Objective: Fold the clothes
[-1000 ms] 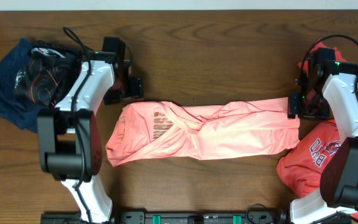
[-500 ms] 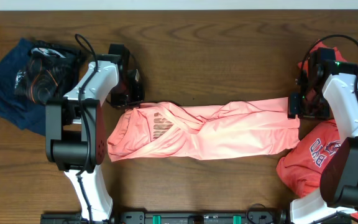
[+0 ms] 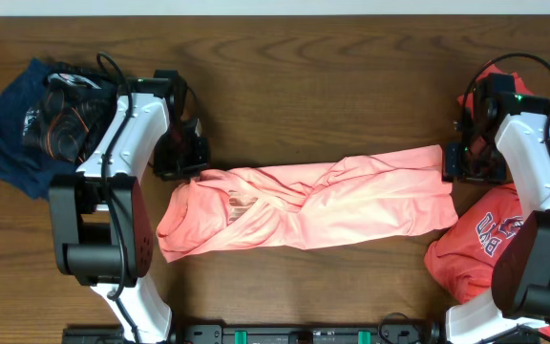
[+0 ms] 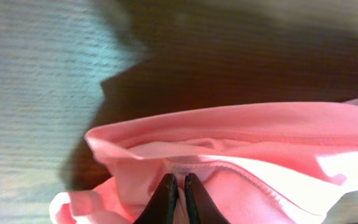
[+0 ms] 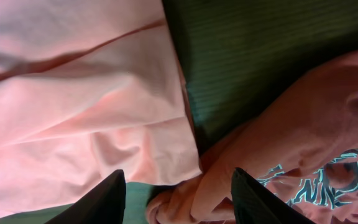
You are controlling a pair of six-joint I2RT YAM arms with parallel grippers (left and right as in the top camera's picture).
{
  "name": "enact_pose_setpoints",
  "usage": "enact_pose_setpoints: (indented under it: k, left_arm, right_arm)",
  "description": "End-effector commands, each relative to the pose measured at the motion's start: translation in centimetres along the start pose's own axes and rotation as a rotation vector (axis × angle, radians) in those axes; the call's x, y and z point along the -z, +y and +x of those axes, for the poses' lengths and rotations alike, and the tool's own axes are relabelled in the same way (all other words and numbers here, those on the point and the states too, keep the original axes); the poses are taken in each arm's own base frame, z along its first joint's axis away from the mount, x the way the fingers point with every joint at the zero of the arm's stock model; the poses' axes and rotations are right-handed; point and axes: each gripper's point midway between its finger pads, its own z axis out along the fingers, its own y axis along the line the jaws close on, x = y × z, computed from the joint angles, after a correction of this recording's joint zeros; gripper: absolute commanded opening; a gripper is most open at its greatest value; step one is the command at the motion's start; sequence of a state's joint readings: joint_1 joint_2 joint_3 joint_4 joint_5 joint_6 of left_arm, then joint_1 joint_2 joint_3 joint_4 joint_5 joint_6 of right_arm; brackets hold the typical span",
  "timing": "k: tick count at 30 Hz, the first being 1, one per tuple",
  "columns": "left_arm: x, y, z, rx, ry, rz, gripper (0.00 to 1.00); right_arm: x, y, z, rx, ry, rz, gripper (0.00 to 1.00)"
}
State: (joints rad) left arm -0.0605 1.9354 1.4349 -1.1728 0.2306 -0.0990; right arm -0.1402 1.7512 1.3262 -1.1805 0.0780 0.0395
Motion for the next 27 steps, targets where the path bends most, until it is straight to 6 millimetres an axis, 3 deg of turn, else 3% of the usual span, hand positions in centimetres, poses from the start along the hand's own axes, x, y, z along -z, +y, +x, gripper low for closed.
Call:
enact_pose_setpoints:
  k: [1,6,9,15,27]
  left_arm:
    - [-0.6,2.9,0.9,0.005,0.025,-0.144,0.1]
    - [0.0,7.1,1.1,0.183,-0.015,-0.394,0.15]
    - [0.8,8.3,0.8,0.252,-0.057,-0.471,0.28]
    - [0.9,8.0,1.0,0.265,-0.052,-0.456,0.32]
    - [1.6,5.0,0.5,0.269,-0.108,-0.271,0.31]
  right_arm:
    - [-0.2,-0.1,0.2,0.013,0.009,0.0,0.53]
    - [-0.2,-0.1,0.2,0.016,0.011,0.0,0.53]
    - [-0.2,-0.1,0.2,0.02,0.011,0.0,0.53]
    - [-0.2,-0.1,0.2,0.02,0.011,0.0,0.54]
    - [-0.2,-0.1,0.2,0.019,0.01,0.0,0.54]
